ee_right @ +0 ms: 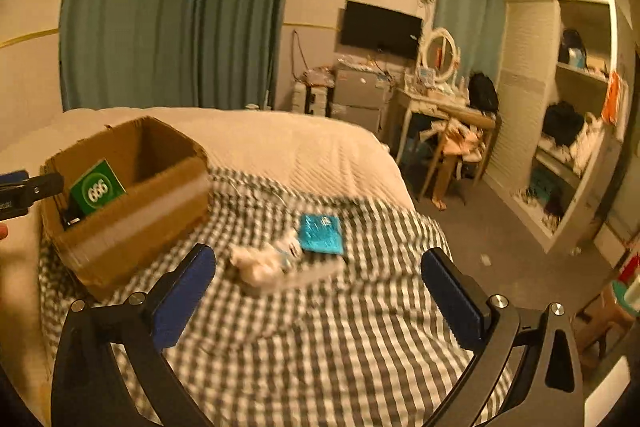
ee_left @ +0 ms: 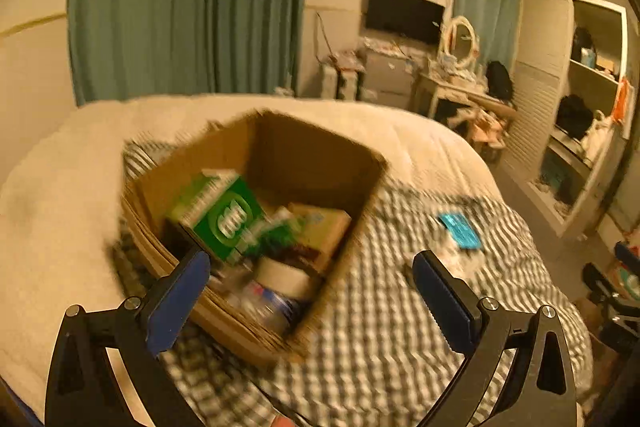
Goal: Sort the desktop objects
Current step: 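Grasp the white lace cloth with the left tool while the right tool grasps the blue blister pack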
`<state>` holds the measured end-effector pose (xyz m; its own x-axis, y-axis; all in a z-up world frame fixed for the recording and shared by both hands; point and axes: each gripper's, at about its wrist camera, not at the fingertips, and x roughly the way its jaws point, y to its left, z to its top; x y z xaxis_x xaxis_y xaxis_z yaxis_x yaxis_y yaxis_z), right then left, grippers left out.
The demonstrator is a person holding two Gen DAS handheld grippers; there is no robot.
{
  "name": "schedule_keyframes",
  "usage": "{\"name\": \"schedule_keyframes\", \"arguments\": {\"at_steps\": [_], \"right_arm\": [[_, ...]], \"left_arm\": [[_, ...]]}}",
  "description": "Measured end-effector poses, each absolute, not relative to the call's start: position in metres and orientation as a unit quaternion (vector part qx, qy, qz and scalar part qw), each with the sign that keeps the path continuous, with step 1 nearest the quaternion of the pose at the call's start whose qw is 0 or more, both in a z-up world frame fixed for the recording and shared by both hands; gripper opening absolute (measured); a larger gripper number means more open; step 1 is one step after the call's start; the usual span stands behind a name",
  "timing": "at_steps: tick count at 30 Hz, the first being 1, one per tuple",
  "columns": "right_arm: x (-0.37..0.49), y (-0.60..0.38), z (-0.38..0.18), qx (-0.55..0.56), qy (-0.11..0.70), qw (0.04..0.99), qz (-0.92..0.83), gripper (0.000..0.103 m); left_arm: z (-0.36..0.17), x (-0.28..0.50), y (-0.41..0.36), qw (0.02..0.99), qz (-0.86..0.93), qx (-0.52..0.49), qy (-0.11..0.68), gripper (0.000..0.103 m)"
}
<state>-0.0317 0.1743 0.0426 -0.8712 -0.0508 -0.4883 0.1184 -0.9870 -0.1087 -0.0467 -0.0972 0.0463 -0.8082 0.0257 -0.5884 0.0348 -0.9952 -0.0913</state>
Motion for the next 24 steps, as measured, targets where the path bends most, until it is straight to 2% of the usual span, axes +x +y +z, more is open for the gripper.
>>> {"name": "schedule_keyframes", "arguments": {"at_steps": [7, 13, 24], "right_arm": [[-0.047, 0.230, 0.006, 0.290, -0.017, 0.049, -0.956, 0.103], [-0.077, 0.237, -0.005, 0.284, -0.029, 0.074, -0.956, 0.103], [-0.151, 0.260, -0.053, 0.306, -0.113, 0.082, -0.942, 0.103]], "left_arm": [[0.029, -0.042, -0.065, -0.049, -0.946, 0.318, 0.035, 0.103], [0.005, -0.054, -0.022, -0.082, -0.936, 0.340, 0.031, 0.103], [-0.063, -0.127, 0.077, -0.106, -0.937, 0.331, -0.031, 0.103]]}}
